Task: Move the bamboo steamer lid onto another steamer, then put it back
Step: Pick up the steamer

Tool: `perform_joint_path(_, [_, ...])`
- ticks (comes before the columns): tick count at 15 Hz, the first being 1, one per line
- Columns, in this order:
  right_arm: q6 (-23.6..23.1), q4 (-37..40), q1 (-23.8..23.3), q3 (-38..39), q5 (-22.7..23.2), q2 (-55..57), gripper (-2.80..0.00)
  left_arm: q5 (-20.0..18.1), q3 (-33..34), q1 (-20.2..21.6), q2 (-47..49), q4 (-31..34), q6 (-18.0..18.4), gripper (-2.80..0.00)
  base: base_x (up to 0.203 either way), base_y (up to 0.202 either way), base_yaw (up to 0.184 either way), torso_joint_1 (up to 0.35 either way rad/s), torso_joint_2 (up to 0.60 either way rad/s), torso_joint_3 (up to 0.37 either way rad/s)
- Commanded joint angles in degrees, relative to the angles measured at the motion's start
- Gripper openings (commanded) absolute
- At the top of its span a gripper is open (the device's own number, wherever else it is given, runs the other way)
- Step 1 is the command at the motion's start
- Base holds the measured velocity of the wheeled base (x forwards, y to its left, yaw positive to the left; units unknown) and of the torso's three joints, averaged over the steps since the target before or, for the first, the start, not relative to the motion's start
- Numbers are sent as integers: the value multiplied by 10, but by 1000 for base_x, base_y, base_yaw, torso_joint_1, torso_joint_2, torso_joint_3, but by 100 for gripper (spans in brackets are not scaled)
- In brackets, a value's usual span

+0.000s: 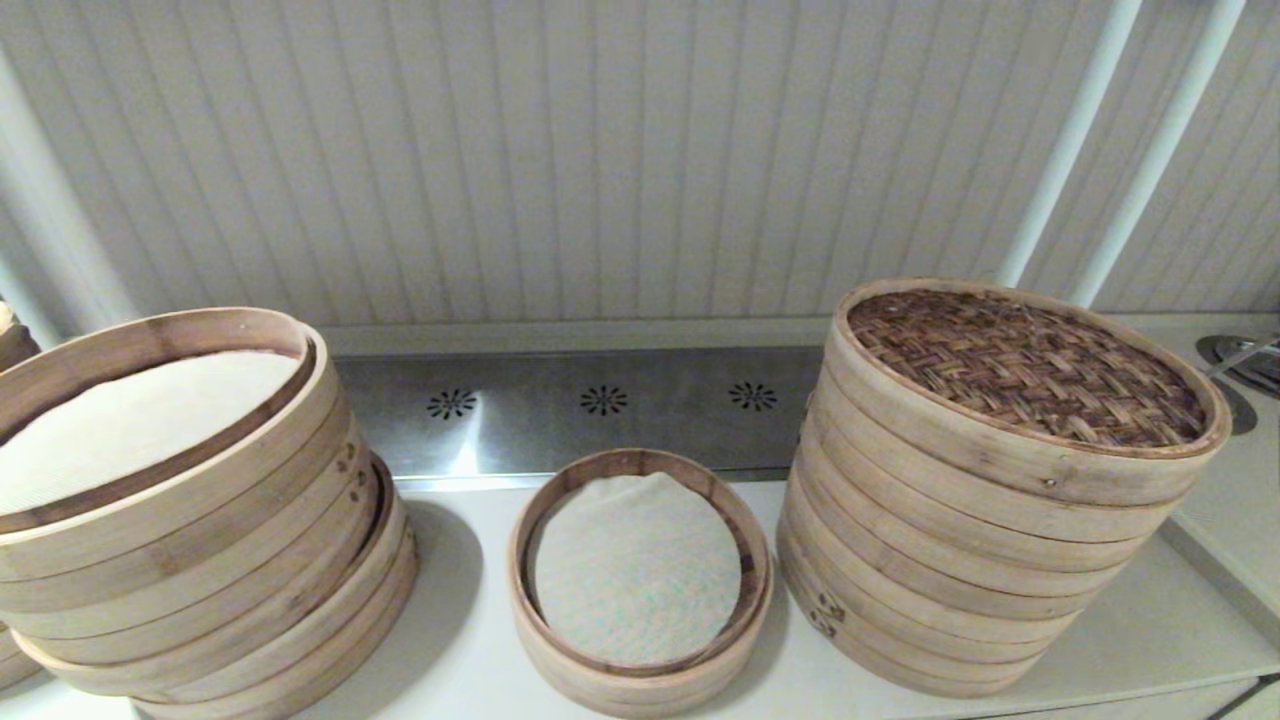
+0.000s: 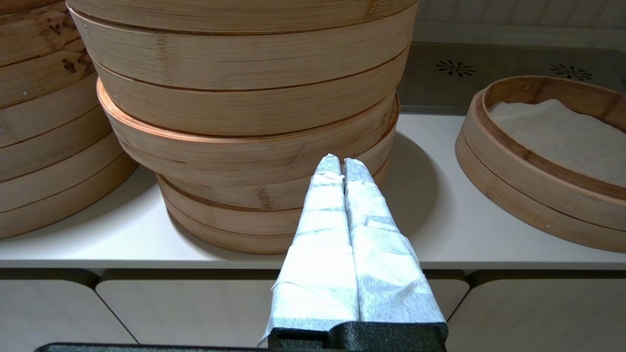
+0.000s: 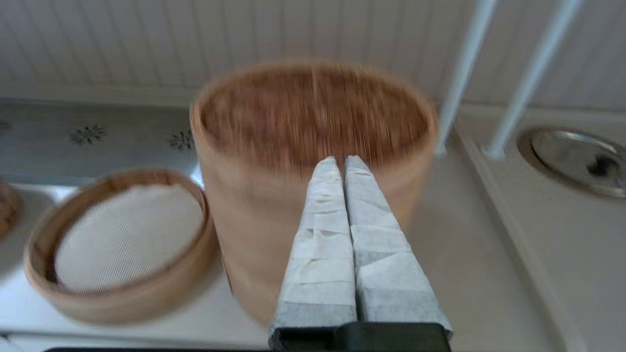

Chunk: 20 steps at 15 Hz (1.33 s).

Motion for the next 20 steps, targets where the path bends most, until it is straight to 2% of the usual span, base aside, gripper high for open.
perform_joint_path(1, [0,5,1,-107,4,169,-280,0,0,0,0,0,0,-280,0,0,0,0,0,0])
perform_joint_path(3, [2,38,8,-197,5,258,-280,0,0,0,0,0,0,-280,0,0,0,0,0,0])
perform_joint_path(4, [4,59,13,-235,5,297,-189,0,0,0,0,0,0,-280,0,0,0,0,0,0])
perform_joint_path(5, [5,77,17,-263,3,332,0,0,0,0,0,0,-1,-280,0,0,0,0,0,0])
perform_joint_path(7, [7,94,29,-294,-9,381,0,0,0,0,0,0,0,-280,0,0,0,0,0,0])
perform_joint_path(13, [7,92,45,-324,-44,468,0,0,0,0,0,0,-1,-280,0,0,0,0,0,0])
perform_joint_path(20, [8,89,52,-325,-52,506,0,0,0,0,0,0,-1,-280,0,0,0,0,0,0])
